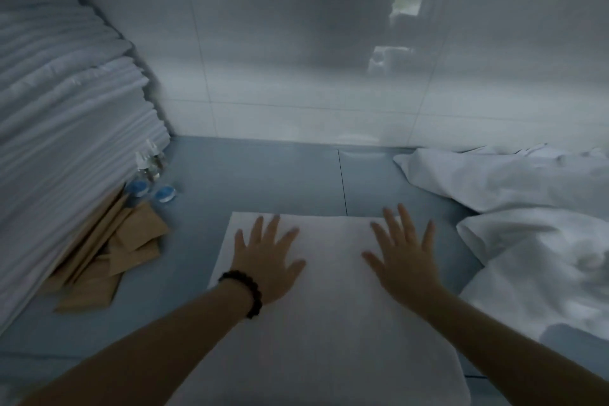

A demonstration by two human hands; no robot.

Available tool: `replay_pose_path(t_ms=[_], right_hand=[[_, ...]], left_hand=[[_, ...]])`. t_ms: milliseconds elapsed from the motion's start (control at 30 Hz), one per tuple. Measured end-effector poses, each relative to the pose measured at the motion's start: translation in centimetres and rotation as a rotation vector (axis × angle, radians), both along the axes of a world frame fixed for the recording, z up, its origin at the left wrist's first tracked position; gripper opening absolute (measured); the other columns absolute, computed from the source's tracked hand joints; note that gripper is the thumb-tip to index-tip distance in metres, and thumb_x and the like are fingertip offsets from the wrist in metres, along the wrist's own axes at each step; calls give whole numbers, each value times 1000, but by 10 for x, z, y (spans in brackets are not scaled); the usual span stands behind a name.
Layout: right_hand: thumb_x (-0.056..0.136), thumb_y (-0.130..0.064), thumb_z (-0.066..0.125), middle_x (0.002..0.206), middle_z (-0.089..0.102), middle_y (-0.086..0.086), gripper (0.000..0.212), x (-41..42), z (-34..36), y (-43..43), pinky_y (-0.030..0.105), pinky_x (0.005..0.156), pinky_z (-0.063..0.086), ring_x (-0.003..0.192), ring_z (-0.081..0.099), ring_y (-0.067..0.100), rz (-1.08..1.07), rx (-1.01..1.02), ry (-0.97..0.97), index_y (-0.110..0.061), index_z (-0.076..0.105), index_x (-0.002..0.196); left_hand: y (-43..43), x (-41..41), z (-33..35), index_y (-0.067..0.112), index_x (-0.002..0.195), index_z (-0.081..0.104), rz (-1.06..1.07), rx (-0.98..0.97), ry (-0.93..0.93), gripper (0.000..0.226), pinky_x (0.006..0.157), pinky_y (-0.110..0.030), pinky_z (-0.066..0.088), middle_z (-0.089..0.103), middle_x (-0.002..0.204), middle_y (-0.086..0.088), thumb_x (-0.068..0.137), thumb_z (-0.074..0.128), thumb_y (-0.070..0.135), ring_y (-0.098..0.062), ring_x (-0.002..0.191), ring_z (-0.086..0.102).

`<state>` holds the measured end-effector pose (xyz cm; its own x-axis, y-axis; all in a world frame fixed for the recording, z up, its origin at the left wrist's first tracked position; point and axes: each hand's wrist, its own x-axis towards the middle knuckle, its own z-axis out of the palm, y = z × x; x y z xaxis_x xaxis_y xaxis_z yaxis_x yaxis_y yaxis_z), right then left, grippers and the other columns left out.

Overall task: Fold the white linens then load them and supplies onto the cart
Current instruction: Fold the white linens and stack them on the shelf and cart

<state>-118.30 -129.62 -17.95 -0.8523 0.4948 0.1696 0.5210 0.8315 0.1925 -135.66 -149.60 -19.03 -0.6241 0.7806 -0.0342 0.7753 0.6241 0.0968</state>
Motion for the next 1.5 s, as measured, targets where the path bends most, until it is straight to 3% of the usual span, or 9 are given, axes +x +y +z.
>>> replay_pose_path(t_ms=[67, 133, 200, 467, 700, 867, 1000, 1133, 1500], right_hand=[[89, -69, 0, 159, 21, 6, 78, 16, -12, -31, 66, 111, 0, 147, 8, 33, 103, -118, -26, -30, 40, 144], [81, -76, -10, 162, -7, 0, 81, 27, -25, -44, 58, 113, -14, 146, -16, 26, 86, -255, -119, -40, 10, 151], [80, -75, -8, 160, -19, 0, 75, 33, -35, -39, 51, 115, -16, 145, -23, 22, 26, -320, -154, -44, -10, 149], [94, -65, 12, 161, -10, 1, 65, 8, -36, 13, 35, 119, -6, 148, -11, 18, -40, -352, -99, -39, -3, 151], [96, -61, 9, 162, -3, 1, 72, -23, -31, 70, 48, 116, -8, 148, -6, 16, -185, -317, -127, -20, 2, 154], [94, -65, 12, 162, -6, -4, 63, -43, -37, 77, 52, 116, -7, 148, -8, 13, -92, -346, -115, -39, 1, 151], [95, -62, 8, 162, -5, 3, 65, -49, -20, 71, 61, 112, -13, 148, -12, 22, -242, -256, -111, -33, 5, 153], [81, -74, -9, 157, -20, -6, 73, -33, -28, 5, 58, 104, -26, 146, -19, 23, -94, -267, -12, -46, -7, 148], [70, -83, -11, 160, -11, -10, 79, -43, -47, 2, 67, 108, -11, 147, -15, 24, -49, -316, -57, -55, -11, 143]], left_hand=[[-8, 25, -15, 46, 148, -8, -16, -95, -97, 73, 111, -61, -9, -23, 158, 6, 85, 13, 76, -28, 145, -21], [-13, 37, -26, 48, 145, -16, 1, -156, -119, 76, 108, -65, -12, -25, 157, 6, 82, 10, 80, -30, 144, -23], [-15, 40, -30, 50, 143, -20, 20, -144, -97, 76, 106, -68, -14, -26, 157, 6, 79, 4, 82, -30, 143, -25], [-3, 31, -31, 52, 143, -17, 67, -73, -45, 80, 104, -69, -15, -19, 159, 7, 70, -10, 84, -29, 145, -20], [6, 16, -29, 52, 144, -15, 70, -71, -29, 74, 105, -69, -12, -20, 159, 8, 78, 0, 82, -28, 145, -21], [8, 14, -34, 53, 142, -17, 72, -57, -13, 78, 104, -70, -14, -21, 158, 9, 71, -6, 84, -28, 144, -22], [13, 9, -38, 53, 142, -18, 76, -61, -9, 81, 103, -70, -15, -22, 158, 8, 68, -9, 85, -28, 145, -21], [18, 3, -39, 54, 141, -18, 83, -67, -5, 80, 103, -71, -14, -21, 158, 9, 69, -6, 86, -28, 145, -20], [36, -30, -34, 55, 141, -16, 97, -86, -15, 78, 105, -70, -9, -19, 159, 10, 71, -3, 86, -27, 146, -17]])
